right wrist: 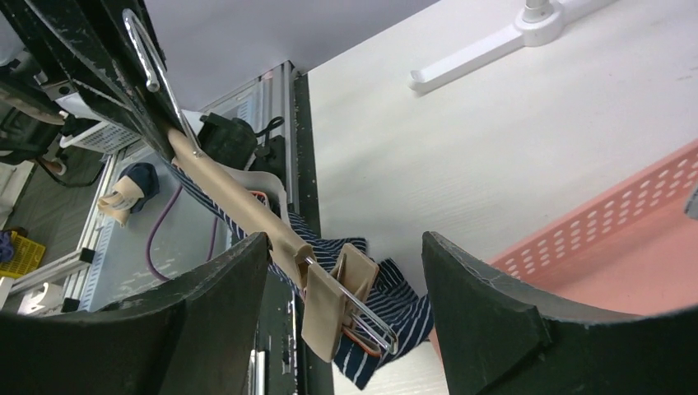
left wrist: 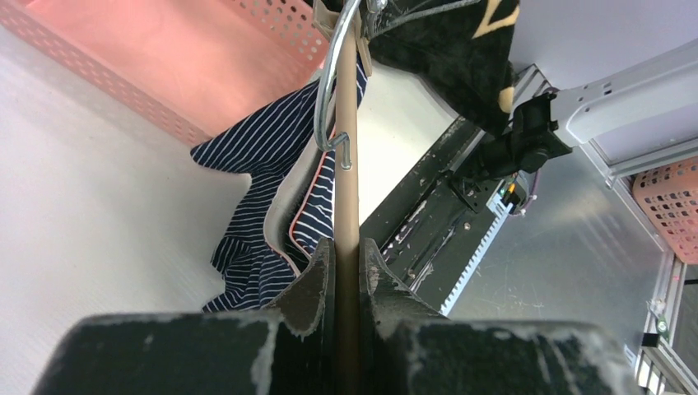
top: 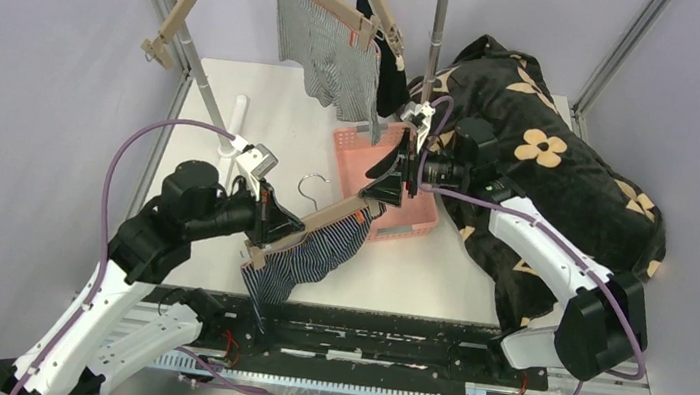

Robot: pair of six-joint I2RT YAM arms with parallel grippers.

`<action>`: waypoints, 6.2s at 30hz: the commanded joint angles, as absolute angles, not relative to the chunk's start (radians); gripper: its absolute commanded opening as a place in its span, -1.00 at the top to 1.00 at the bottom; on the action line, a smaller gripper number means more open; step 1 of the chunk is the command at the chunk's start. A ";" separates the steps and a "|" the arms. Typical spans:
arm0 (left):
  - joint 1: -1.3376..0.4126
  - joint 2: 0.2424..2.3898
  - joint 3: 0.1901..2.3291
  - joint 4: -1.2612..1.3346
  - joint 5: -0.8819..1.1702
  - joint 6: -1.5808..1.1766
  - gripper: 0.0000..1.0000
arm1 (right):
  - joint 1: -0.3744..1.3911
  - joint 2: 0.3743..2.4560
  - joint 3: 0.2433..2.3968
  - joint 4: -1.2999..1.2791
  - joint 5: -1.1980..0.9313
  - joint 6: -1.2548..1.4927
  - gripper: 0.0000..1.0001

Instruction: Remove the underwear clipped to the hanger

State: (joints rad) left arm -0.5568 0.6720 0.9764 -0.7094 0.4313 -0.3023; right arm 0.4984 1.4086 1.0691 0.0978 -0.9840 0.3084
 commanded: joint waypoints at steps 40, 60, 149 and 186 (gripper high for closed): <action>-0.559 0.694 0.990 -0.446 0.484 -0.314 0.95 | 0.514 1.228 1.005 0.234 -1.006 0.305 0.96; -0.558 0.721 0.838 0.111 0.503 -0.395 0.95 | 0.515 1.144 0.813 0.638 -0.672 0.505 -0.74; -0.571 0.740 0.544 0.432 0.369 -0.462 -0.50 | 0.514 1.159 0.847 1.052 -0.729 0.771 0.98; -0.571 0.788 0.490 0.632 0.589 -0.600 0.95 | 0.515 1.145 0.867 1.000 -0.719 0.742 0.98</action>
State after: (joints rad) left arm -0.5678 0.7696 0.4740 0.5663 0.5381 -0.5789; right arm 0.5098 1.1740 0.8391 0.9497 -0.7387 0.7570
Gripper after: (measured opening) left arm 0.193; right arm 0.170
